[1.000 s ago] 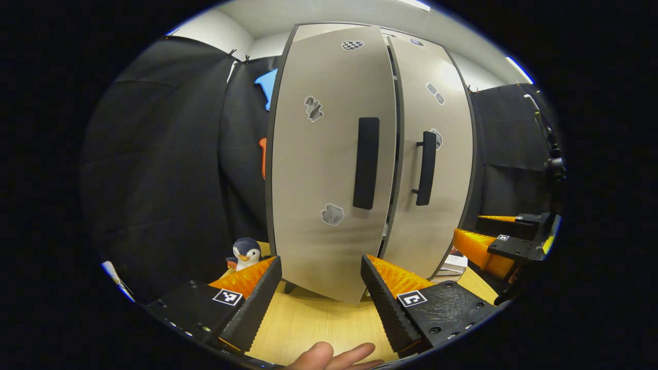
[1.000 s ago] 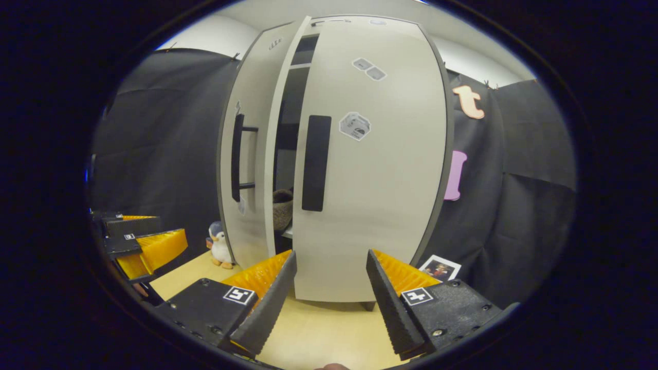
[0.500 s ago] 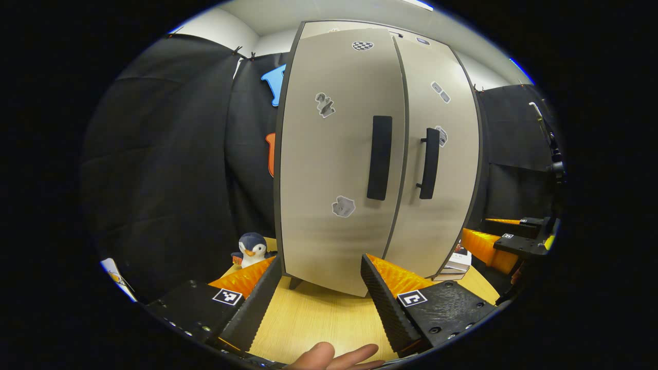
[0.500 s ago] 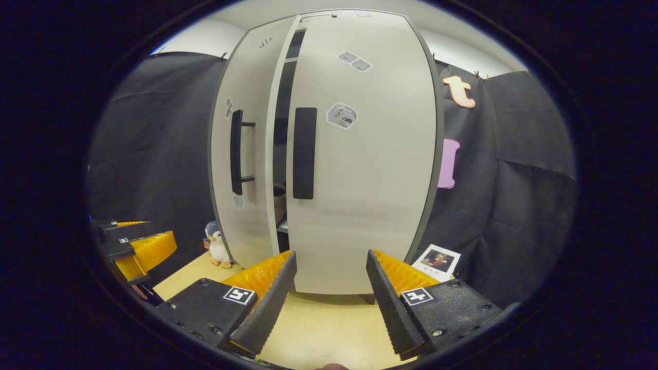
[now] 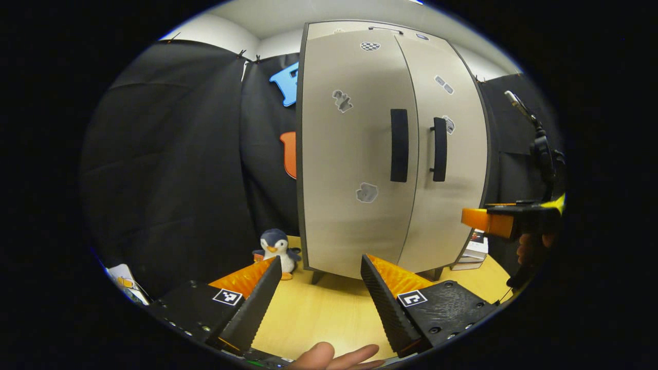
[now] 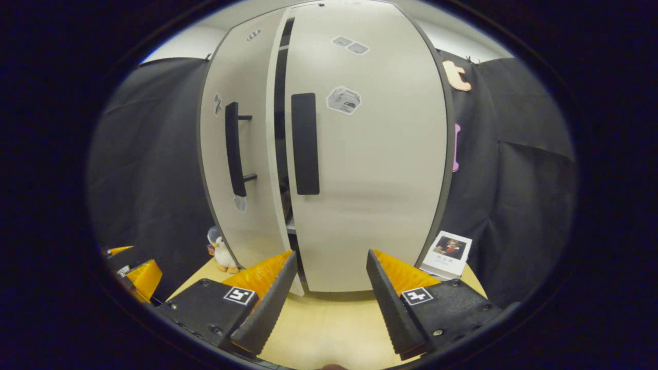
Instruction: Grab one shoe with the right hand and put it into the shoe cabinet, grab the other shoe with the left hand and put it into the shoe cabinet; then close the right door with the right hand and the left door with the left hand.
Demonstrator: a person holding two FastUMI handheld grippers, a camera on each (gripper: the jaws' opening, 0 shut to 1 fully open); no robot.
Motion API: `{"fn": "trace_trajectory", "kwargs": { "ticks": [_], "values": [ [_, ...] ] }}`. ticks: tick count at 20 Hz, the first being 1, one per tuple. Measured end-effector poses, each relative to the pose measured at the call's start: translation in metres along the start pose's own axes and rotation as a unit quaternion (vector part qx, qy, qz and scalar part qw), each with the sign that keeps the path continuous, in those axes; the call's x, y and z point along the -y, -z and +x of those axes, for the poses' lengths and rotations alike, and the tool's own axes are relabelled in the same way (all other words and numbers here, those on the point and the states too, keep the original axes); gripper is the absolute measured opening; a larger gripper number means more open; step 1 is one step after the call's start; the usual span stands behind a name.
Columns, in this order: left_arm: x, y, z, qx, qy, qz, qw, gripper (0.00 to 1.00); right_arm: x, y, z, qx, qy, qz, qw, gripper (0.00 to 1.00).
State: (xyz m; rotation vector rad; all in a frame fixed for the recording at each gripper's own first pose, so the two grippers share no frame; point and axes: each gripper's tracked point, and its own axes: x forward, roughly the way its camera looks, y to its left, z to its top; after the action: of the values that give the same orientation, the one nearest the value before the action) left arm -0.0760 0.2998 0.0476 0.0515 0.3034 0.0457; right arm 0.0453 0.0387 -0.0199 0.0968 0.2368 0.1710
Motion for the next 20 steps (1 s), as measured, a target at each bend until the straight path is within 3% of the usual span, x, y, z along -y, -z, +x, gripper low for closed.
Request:
{"fn": "trace_trajectory", "kwargs": {
  "ticks": [4, 9, 14, 20],
  "values": [
    [-0.022, -0.001, -0.005, 0.015, -0.013, 0.018, 1.0, 0.94, -0.031, -0.003, 0.002, 0.014, -0.02, -0.012, 1.0, 0.91],
    [-0.028, -0.014, 0.001, 0.056, -0.001, 0.048, 0.997, 0.95, -0.043, -0.002, -0.017, 0.052, -0.004, -0.02, 0.998, 0.89],
    [-0.001, -0.025, 0.002, 0.078, 0.036, 0.05, 0.995, 0.95, -0.027, 0.013, -0.041, 0.054, 0.028, -0.048, 0.997, 0.89],
    [0.02, -0.033, 0.001, 0.096, 0.062, 0.05, 0.992, 0.94, 0.005, 0.022, -0.055, 0.048, 0.069, -0.032, 0.996, 0.89]
  ]
}}
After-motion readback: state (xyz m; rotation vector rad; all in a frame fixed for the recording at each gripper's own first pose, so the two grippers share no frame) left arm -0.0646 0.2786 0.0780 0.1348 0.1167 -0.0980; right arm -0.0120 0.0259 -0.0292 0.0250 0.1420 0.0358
